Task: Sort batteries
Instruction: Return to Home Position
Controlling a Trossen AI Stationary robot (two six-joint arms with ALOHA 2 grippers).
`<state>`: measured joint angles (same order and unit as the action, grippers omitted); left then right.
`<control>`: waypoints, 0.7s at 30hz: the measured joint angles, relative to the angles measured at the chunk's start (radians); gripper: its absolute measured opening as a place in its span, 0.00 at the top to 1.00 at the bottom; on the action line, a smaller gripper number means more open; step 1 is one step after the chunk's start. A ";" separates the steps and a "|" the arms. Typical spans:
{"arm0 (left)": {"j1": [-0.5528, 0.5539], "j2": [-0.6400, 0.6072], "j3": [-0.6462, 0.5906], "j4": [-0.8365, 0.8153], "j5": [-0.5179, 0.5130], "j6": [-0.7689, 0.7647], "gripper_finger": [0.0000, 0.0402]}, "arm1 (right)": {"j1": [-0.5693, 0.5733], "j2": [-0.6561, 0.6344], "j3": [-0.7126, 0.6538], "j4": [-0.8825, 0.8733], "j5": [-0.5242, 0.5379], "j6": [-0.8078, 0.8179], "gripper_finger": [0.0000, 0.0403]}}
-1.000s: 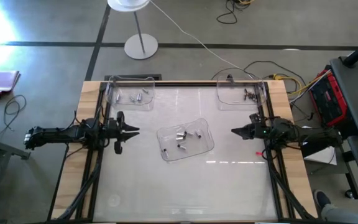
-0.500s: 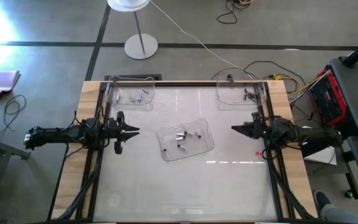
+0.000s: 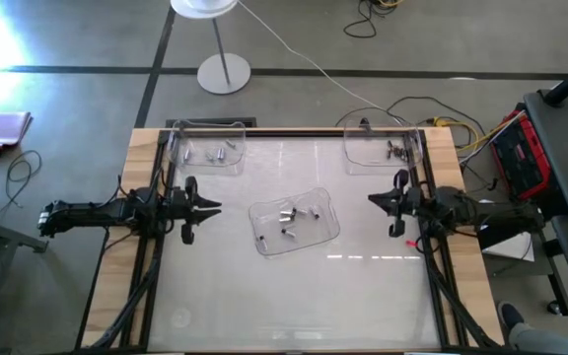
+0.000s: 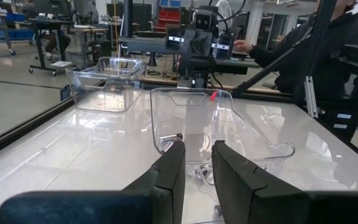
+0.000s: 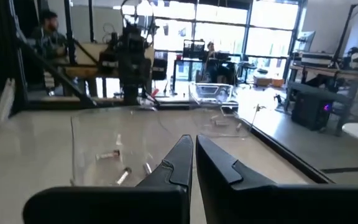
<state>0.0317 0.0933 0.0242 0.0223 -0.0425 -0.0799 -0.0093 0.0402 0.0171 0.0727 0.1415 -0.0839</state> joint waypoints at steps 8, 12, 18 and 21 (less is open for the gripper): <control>0.000 0.000 0.000 0.000 0.000 0.000 0.85 | 0.000 0.001 0.014 0.009 -0.002 0.031 0.97; 0.000 0.000 0.000 0.000 0.000 0.000 0.85 | 0.000 0.001 0.014 0.010 -0.003 0.031 0.97; 0.000 0.000 0.000 0.000 0.000 0.000 0.85 | 0.000 0.002 0.018 0.014 -0.009 0.031 0.97; 0.000 0.000 0.000 0.000 0.000 0.000 0.85 | 0.000 0.002 0.018 0.011 -0.009 0.031 0.97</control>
<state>0.0317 0.0933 0.0242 0.0221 -0.0422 -0.0799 -0.0090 0.0422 0.0353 0.0841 0.1322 -0.0528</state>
